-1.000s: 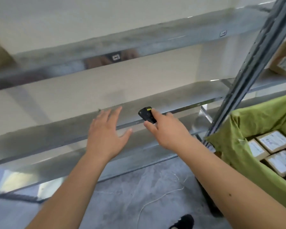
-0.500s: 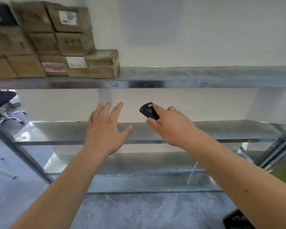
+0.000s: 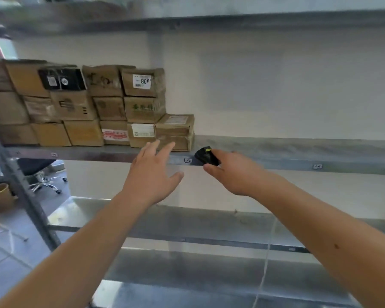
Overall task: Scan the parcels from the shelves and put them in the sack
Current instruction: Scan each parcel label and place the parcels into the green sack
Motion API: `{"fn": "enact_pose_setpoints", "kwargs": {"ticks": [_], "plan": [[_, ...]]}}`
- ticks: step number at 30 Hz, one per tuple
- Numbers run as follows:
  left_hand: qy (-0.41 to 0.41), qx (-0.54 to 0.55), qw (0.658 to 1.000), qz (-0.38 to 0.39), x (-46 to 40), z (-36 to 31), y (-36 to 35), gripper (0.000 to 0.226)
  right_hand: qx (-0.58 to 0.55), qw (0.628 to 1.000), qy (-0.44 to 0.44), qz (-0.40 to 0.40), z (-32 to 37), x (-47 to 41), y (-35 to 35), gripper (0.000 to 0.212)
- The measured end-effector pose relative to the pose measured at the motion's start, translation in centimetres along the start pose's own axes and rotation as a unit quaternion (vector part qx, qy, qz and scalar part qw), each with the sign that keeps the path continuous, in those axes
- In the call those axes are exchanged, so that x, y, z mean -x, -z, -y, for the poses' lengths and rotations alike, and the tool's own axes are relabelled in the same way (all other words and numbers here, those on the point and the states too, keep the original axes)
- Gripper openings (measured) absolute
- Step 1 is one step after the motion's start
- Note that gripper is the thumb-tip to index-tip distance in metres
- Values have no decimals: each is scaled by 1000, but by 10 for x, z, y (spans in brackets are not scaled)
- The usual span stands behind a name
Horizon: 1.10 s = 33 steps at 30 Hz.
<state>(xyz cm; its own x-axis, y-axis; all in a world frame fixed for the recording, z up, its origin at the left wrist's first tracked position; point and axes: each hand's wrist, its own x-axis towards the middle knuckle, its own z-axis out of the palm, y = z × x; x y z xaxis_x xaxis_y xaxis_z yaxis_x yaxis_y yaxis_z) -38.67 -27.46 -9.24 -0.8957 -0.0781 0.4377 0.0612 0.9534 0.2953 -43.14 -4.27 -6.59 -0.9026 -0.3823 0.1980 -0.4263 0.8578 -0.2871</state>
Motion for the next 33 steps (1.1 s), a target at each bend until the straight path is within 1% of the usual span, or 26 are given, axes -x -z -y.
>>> {"fn": "enact_pose_setpoints", "kwargs": {"ticks": [4,7,10,12,14,19,22,25,29,31,33], "plan": [[12,11,1000,3,-60,10,-7,85,-12,1000,5,-16,-11,-55,-2,38],[15,0,1000,-4,-103,16,-15,85,-18,1000,4,-21,-18,-92,-3,35],[36,-30,998,-40,-134,23,-23,84,-4,1000,3,-25,-25,-123,0,42],[54,-23,997,-47,-145,26,-30,81,9,1000,-3,-22,-29,-140,2,47],[63,6,997,-52,-150,29,-37,78,12,1000,-7,-13,-32,-153,3,47],[71,94,989,-92,-158,28,-43,64,6,1000,-8,2,-38,-173,-4,43],[57,166,978,-117,-159,25,-45,52,-1,1000,-17,-2,-43,-180,-10,41],[39,203,968,-139,-156,20,-48,41,-3,999,-35,-12,-50,-182,-13,39],[59,262,957,-109,-160,18,-52,34,17,998,-52,-27,-58,-179,-12,36],[88,328,938,-74,-167,17,-51,30,28,997,-60,-29,-57,-176,-10,36],[123,378,917,-44,-177,17,-50,35,27,997,-69,-26,-54,-174,-9,37]]}}
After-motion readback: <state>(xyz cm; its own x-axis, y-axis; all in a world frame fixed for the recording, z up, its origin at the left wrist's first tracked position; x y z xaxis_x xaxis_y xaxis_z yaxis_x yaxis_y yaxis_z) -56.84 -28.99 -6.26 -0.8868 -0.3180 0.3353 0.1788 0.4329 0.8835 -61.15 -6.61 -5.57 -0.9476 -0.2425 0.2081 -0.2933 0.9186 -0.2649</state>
